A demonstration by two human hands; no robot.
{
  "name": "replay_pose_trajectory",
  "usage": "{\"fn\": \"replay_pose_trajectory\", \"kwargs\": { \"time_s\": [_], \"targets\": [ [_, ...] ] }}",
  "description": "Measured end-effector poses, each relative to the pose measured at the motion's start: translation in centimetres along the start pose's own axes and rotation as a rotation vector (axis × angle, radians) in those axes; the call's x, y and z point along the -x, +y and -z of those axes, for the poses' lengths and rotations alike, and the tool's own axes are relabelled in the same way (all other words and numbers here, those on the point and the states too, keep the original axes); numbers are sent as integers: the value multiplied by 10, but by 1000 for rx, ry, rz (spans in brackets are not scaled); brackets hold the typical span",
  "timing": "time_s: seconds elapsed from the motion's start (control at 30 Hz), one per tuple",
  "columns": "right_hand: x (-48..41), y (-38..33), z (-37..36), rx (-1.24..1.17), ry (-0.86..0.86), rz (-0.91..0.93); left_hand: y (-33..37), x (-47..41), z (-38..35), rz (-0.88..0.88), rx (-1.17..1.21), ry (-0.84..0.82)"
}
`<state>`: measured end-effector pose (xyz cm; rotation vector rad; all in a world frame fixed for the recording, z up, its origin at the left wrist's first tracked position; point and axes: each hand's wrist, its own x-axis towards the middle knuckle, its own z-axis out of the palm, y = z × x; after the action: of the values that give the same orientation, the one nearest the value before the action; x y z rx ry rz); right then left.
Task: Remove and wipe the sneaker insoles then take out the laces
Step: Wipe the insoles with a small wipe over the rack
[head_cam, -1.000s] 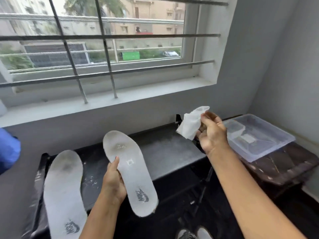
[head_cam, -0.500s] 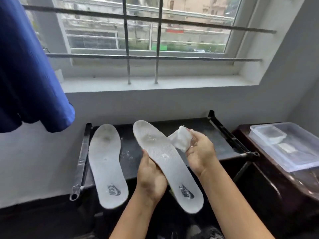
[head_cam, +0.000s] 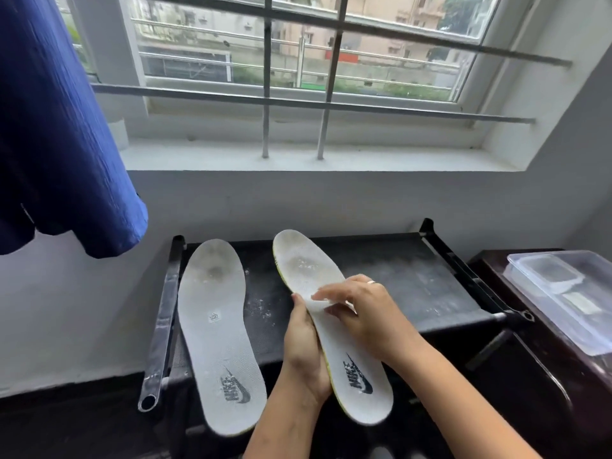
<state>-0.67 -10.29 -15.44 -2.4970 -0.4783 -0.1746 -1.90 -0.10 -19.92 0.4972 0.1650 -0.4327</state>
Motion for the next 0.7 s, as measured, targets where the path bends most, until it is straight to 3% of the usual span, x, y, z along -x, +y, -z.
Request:
{"fn": "replay_pose_trajectory", "kwargs": {
  "time_s": [0.13,0.23,0.3,0.4,0.47,0.57,0.63,0.7],
  "targets": [
    [3,3,2,61,9,121,-4,-2,-1,12,21,24],
    [-12,18,8,341,2,183,-7,-2,-4,8,-46,7],
    [-25,28,20,389,125,80,-7,-1,-5,8,-66,-1],
    [-39,24,30,207,363,52,-6,-1,-4,14,-49,9],
    [-39,9,21,154,290,203,-6,-3,-2,20,-47,10],
    [-36,6,-2,254,-37,279,-6,-2,-3,57,-51,3],
    [-52,25,2,420,-35,207,-8,-3,1,67,-69,2],
    [-69,40,20,440,132,32,-6,-1,0,62,-82,13]
  ]
}}
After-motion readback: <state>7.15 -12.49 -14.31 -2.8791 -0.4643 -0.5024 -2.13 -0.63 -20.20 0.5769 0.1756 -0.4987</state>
